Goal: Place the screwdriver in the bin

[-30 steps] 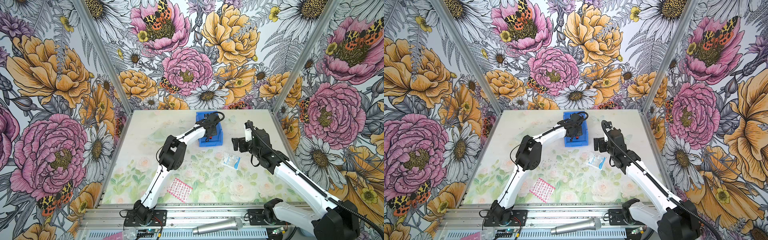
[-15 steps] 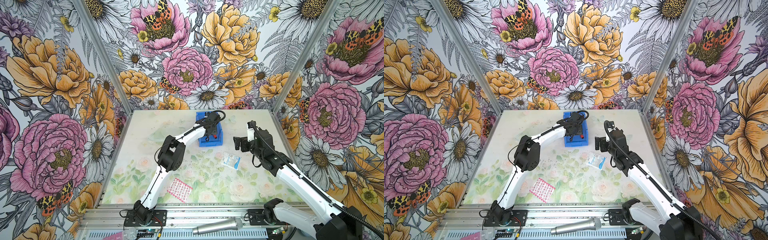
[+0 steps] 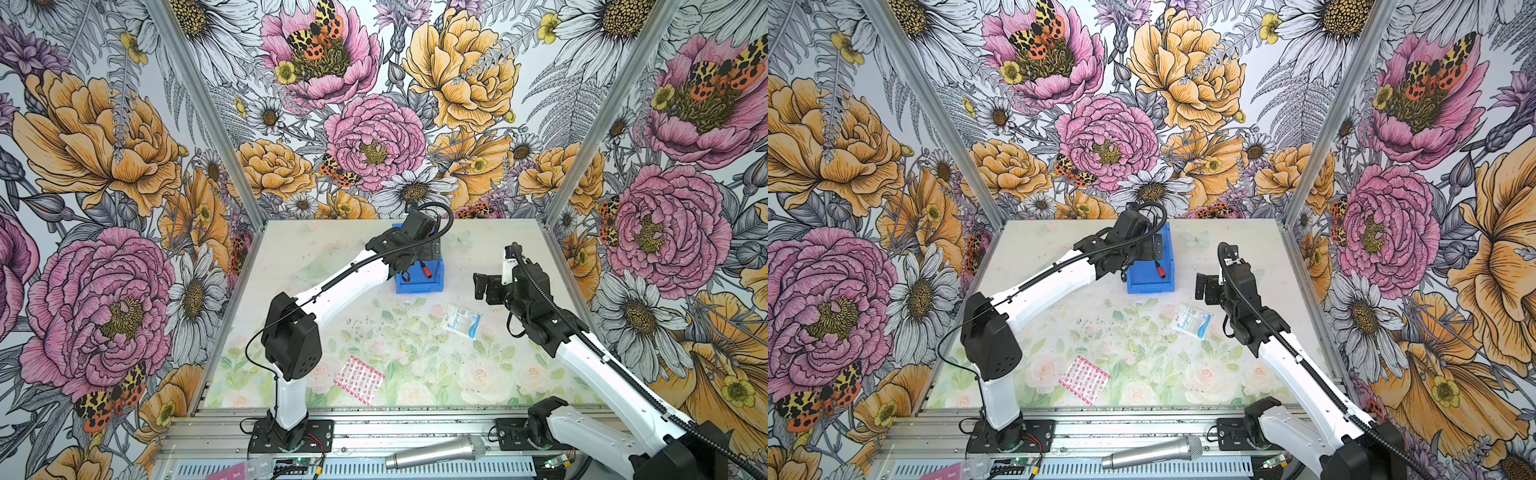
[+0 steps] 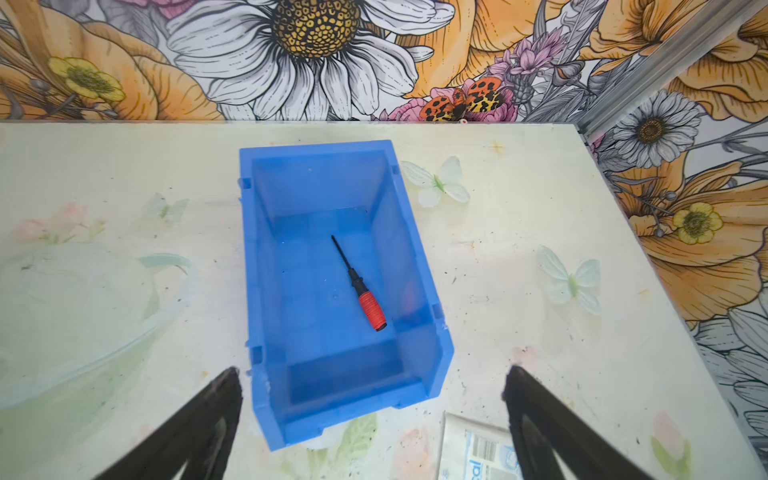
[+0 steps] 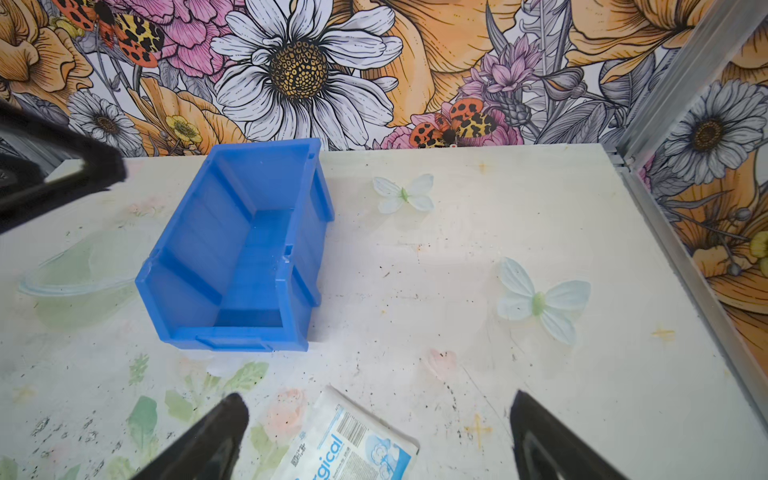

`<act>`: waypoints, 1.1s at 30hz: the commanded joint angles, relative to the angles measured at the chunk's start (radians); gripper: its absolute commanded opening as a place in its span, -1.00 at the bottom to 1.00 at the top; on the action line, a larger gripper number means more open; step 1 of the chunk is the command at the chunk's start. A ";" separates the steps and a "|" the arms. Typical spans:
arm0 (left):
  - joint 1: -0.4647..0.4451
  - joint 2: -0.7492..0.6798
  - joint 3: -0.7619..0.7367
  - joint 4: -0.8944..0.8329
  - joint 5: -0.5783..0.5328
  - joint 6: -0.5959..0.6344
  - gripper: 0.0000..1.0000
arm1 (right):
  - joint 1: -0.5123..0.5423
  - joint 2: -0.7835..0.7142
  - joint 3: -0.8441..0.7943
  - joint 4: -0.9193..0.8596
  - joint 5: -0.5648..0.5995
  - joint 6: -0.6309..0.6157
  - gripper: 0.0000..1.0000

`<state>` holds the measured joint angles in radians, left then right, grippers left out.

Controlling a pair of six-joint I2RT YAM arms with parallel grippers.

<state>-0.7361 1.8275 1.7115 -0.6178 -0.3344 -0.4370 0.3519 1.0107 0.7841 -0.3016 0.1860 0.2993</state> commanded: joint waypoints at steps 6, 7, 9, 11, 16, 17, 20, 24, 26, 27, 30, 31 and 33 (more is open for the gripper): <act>0.181 -0.402 -0.508 0.217 -0.060 0.097 0.97 | -0.040 0.000 -0.056 0.020 0.111 0.114 0.99; 0.215 -0.455 -0.573 0.240 -0.062 0.104 0.97 | -0.054 -0.004 -0.074 0.028 0.122 0.129 0.99; 0.289 -0.546 -0.678 0.268 -0.048 0.116 0.97 | -0.085 -0.015 -0.109 0.043 0.118 0.144 0.99; 0.366 -0.625 -0.761 0.279 -0.034 0.136 0.97 | -0.116 -0.030 -0.142 0.045 0.105 0.152 0.99; 0.514 -0.770 -0.937 0.356 -0.081 0.249 0.97 | -0.140 -0.083 -0.214 0.054 0.106 0.072 0.99; 0.506 -0.781 -0.967 0.373 -0.123 0.279 0.97 | -0.142 -0.094 -0.232 0.054 0.125 0.061 0.99; 0.503 -0.816 -1.034 0.405 -0.139 0.334 0.97 | -0.148 -0.159 -0.295 0.064 0.178 0.014 0.99; 0.508 -0.877 -1.195 0.602 -0.109 0.412 0.97 | -0.155 -0.245 -0.364 0.123 0.201 -0.110 0.99; 0.529 -0.903 -1.268 0.695 -0.110 0.420 0.97 | -0.159 -0.274 -0.409 0.168 0.210 -0.173 0.99; 0.544 -0.910 -1.295 0.730 -0.098 0.417 0.97 | -0.161 -0.284 -0.438 0.191 0.210 -0.201 0.99; 0.576 -0.893 -1.333 0.773 -0.049 0.425 0.97 | -0.172 -0.304 -0.517 0.254 0.196 -0.222 0.99; 0.577 -0.878 -1.336 0.775 -0.049 0.426 0.97 | -0.176 -0.313 -0.538 0.290 0.166 -0.225 0.99; 0.586 -0.848 -1.345 0.787 -0.052 0.410 0.97 | -0.182 -0.313 -0.552 0.342 0.153 -0.232 0.99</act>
<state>-0.1635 0.9577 0.3782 0.0589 -0.4152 -0.0429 0.1799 0.7113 0.2489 -0.0826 0.3580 0.1173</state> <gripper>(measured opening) 0.986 0.995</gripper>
